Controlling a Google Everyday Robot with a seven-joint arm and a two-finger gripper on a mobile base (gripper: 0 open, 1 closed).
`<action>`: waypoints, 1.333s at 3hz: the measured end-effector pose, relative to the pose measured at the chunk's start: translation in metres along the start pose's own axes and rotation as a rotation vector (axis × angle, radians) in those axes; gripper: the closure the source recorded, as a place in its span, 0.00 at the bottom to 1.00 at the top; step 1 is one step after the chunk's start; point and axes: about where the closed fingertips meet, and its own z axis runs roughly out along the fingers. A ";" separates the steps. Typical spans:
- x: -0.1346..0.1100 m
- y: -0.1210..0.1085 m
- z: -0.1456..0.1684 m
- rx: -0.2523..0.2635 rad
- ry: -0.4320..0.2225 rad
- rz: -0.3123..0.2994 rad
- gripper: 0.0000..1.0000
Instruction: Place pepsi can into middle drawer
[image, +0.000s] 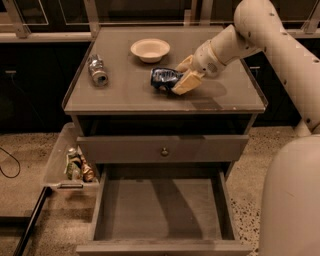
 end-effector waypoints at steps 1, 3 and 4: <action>-0.007 0.023 -0.020 0.019 -0.016 -0.032 1.00; 0.010 0.089 -0.053 0.092 -0.041 -0.083 1.00; 0.042 0.128 -0.061 0.137 -0.041 -0.070 1.00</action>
Offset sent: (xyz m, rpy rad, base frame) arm -0.1142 -0.0285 0.0339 0.0127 -0.1434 0.0246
